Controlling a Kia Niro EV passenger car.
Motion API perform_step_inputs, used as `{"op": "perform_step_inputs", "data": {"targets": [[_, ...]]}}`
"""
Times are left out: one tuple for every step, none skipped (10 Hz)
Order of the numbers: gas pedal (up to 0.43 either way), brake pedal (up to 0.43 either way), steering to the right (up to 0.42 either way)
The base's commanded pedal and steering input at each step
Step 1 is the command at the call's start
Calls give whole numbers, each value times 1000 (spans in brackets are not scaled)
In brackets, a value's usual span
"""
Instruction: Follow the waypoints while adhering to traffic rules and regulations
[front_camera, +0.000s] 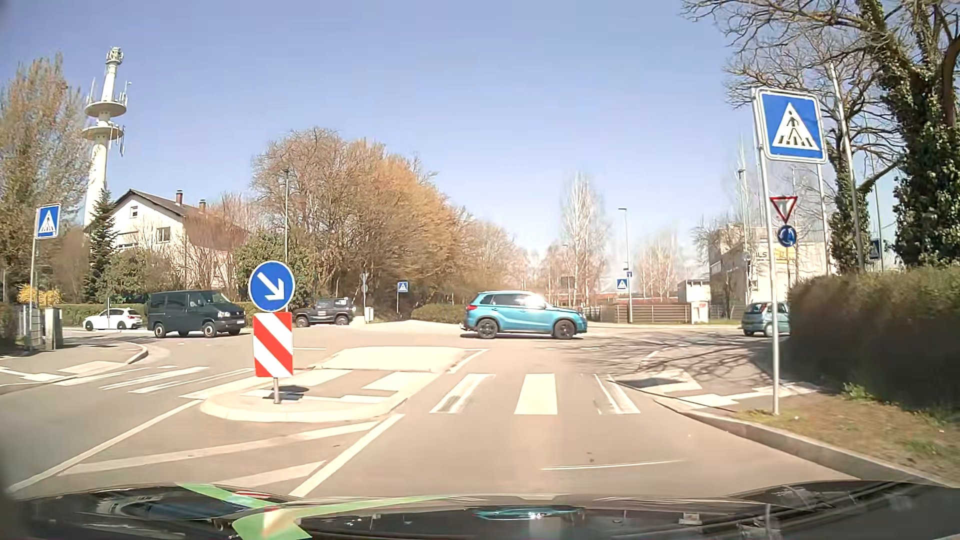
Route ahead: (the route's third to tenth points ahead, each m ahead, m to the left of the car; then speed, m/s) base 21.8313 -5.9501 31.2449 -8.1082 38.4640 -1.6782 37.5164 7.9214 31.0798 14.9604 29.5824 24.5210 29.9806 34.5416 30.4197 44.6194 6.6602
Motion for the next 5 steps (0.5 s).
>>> {"op": "perform_step_inputs", "data": {"targets": [[0,244,35],[0,238,35],[0,232,35],[0,232,35],[0,232,35]]}}
